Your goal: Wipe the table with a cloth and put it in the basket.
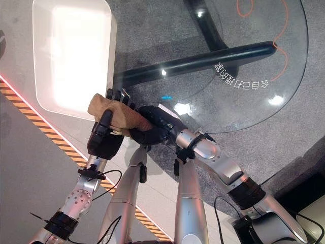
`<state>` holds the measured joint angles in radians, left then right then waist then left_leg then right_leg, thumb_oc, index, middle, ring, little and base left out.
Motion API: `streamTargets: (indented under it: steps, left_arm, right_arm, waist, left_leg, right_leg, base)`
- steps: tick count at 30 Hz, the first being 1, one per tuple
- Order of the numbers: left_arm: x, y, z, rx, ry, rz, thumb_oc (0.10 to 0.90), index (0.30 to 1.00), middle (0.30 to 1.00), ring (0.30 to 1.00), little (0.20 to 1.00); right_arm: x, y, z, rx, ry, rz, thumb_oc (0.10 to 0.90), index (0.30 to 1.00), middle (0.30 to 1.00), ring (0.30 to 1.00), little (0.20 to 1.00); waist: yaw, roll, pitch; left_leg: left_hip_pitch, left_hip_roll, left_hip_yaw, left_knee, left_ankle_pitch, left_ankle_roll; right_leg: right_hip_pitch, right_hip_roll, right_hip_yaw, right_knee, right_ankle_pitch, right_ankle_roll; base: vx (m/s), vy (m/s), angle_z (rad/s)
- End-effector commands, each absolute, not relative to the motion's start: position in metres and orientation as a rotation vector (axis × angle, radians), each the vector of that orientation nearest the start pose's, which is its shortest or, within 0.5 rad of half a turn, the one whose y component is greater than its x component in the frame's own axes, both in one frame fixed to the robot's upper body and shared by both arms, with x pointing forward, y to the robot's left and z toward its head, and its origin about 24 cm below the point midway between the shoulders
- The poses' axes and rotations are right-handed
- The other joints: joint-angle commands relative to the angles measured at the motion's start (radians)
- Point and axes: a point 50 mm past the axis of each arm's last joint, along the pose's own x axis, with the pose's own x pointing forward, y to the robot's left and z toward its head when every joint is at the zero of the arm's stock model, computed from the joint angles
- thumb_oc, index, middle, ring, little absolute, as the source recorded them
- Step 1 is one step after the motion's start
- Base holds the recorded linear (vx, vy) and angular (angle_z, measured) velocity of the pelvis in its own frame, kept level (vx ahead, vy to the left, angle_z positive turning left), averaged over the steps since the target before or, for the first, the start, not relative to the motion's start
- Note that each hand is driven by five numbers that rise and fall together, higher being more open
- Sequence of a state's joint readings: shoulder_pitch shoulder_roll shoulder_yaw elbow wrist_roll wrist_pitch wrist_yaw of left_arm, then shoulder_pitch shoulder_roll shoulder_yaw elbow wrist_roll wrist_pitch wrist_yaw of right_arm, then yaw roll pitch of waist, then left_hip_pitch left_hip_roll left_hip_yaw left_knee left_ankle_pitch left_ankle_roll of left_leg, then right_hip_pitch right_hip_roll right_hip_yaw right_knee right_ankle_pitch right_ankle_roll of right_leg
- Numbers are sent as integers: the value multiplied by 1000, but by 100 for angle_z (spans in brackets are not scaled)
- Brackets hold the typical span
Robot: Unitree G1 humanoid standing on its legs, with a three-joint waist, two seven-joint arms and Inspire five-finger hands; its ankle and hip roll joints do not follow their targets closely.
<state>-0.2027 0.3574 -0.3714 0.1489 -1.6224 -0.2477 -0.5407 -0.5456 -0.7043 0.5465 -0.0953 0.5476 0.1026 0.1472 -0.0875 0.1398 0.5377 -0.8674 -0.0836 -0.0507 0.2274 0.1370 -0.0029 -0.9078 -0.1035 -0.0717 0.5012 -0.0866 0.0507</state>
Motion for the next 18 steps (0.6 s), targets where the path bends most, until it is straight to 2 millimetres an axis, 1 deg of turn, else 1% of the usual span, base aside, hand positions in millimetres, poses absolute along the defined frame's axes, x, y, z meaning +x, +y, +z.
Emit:
streamTargets:
  steps: [1,2,3,10,18]
  left_arm:
    - [268,138,130,-1165,-584,-806,311,481,481,481,411]
    - [269,138,131,-1160,-585,-804,144,338,338,338,244]
    - [269,138,130,-1162,-585,-803,100,300,300,300,200]
    - [269,140,131,-1169,-605,-784,100,300,300,300,200]
    - [269,146,131,-1215,-660,-766,100,300,300,300,200]
  right_arm:
    - [278,-89,156,-314,-231,891,100,300,300,300,200]
    - [278,-88,155,-317,-230,891,100,300,300,300,200]
    - [278,-88,155,-318,-229,891,100,300,300,300,200]
    - [279,-89,154,-327,-213,893,100,300,300,300,200]
    - [279,-90,152,-318,-204,887,100,300,300,300,200]
  waist:
    - [15,3,-18]
    - [15,4,-18]
    - [15,4,-18]
    - [13,4,-18]
    - [14,3,-18]
  left_leg:
    - [9,-17,5,63,-54,-10]
    - [7,-18,4,64,-55,-10]
    - [6,-18,3,65,-55,-10]
    - [8,-20,4,66,-58,-10]
    - [6,-19,2,66,-57,-10]
  right_leg:
    - [-7,69,116,-88,98,30]
    - [-9,68,117,-88,98,31]
    - [-9,67,117,-89,98,31]
    - [-7,67,121,-92,99,33]
    - [-11,70,123,-85,95,32]
  base:
    - [0,0,0]
    - [0,0,0]
    - [0,0,0]
    - [0,0,0]
    - [0,-2,0]
